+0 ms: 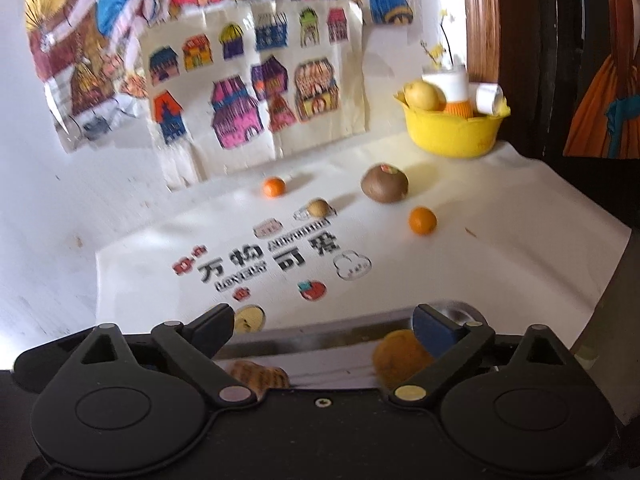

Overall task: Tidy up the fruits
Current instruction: 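Open the left tool to drop the tan fruit while the right tool releases the mango-shaped fruit into the tray, then move both open tools back over the cloth toward the small fruits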

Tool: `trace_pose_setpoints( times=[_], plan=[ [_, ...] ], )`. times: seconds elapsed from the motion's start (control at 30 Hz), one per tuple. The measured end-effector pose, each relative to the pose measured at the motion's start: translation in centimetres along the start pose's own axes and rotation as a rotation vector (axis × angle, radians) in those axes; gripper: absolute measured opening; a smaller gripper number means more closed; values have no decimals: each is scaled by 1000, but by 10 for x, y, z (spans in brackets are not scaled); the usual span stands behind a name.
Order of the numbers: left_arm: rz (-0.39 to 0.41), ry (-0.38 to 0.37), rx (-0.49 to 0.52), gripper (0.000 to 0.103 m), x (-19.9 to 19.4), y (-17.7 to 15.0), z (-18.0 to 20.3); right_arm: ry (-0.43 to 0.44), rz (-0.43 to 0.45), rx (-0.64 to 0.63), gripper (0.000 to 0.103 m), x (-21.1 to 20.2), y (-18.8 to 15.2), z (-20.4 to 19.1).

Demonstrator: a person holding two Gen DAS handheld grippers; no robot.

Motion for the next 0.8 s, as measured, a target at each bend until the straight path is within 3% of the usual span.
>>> trace_pose_setpoints(
  times=[0.47, 0.8],
  plan=[
    [74, 68, -106, 102, -14, 36, -42, 18, 114, -11, 102, -41, 28, -23],
    [104, 142, -186, 102, -25, 49, -83, 6, 135, 4, 102, -66, 22, -25]
  ],
)
Point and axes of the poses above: each gripper's, at about its wrist camera, not at the fingertips, and x roughly the way its jaws point, z to its right, y to its top, the point moved 3 cm from there along x, roughly the way its jaws point, and after that the axes turned 11 degrees about -x, right-handed, at the moved point
